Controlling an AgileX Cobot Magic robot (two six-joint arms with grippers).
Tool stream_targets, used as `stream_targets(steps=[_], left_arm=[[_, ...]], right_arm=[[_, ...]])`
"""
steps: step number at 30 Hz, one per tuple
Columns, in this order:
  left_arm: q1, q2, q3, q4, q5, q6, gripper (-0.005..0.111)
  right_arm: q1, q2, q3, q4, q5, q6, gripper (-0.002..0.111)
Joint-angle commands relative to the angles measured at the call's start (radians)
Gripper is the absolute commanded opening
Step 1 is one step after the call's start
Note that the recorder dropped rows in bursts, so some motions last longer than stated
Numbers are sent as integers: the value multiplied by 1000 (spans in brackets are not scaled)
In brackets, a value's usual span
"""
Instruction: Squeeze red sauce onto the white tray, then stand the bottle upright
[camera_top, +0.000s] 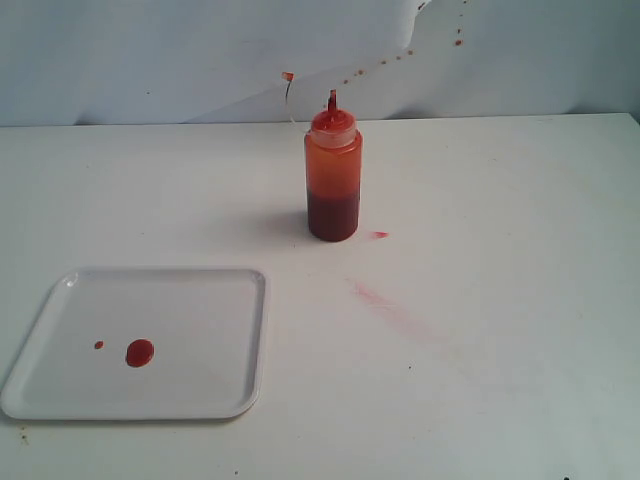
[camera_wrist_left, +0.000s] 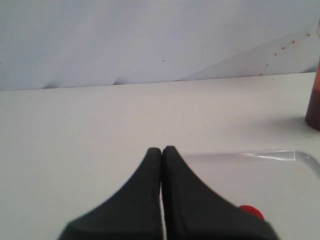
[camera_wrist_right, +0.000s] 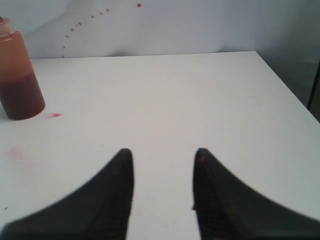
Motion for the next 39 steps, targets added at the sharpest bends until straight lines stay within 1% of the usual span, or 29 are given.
stream_targets(steps=[1,2,39], left_arm=[[2,-3,5,0,-3,-11,0],[2,-3,5,0,-3,-11,0],[2,-3,5,0,-3,-11,0]], right_arm=[[-7,-6,4,-9,3,-11,4],[-7,-6,4,-9,3,-11,0],[-7,-6,4,-9,7,-53,0]])
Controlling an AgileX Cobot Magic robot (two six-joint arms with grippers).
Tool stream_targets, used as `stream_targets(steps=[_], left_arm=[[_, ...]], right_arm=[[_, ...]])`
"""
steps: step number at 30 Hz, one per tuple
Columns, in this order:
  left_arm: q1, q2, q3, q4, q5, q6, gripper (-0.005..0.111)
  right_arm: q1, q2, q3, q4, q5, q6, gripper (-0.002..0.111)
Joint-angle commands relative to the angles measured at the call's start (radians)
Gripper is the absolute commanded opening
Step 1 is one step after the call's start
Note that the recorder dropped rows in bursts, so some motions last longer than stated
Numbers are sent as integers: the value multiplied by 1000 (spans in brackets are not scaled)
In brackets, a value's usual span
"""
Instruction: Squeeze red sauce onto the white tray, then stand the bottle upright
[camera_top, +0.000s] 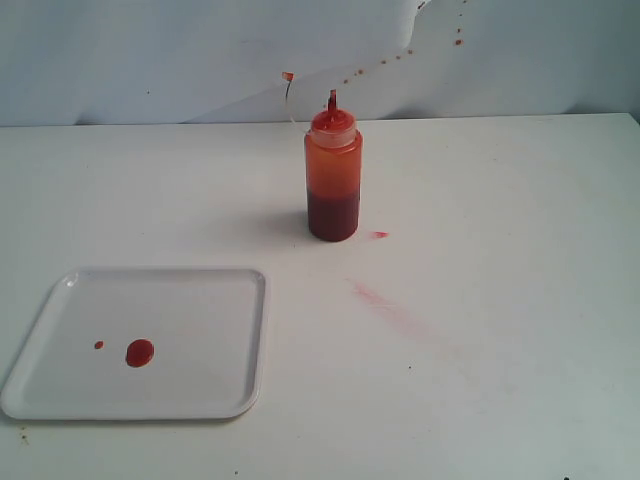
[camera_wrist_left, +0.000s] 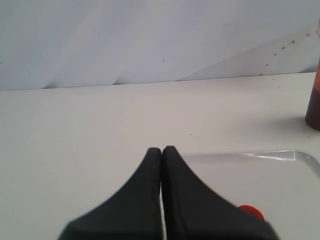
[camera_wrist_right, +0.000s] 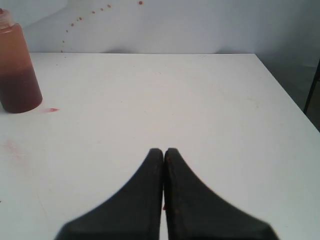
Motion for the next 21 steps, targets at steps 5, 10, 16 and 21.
stream_targets(steps=[5,10,16,21], left_arm=[[2,-3,5,0,-3,-11,0],[2,-3,5,0,-3,-11,0],[2,-3,5,0,-3,-11,0],[2,-3,5,0,-3,-11,0]], right_arm=[[-7,-6,4,-9,3,-15,0],[-7,-6,4,-9,3,-15,0],[-7,-6,4,-9,3,-15,0],[-7,-6,4,-5,1,-22,0]])
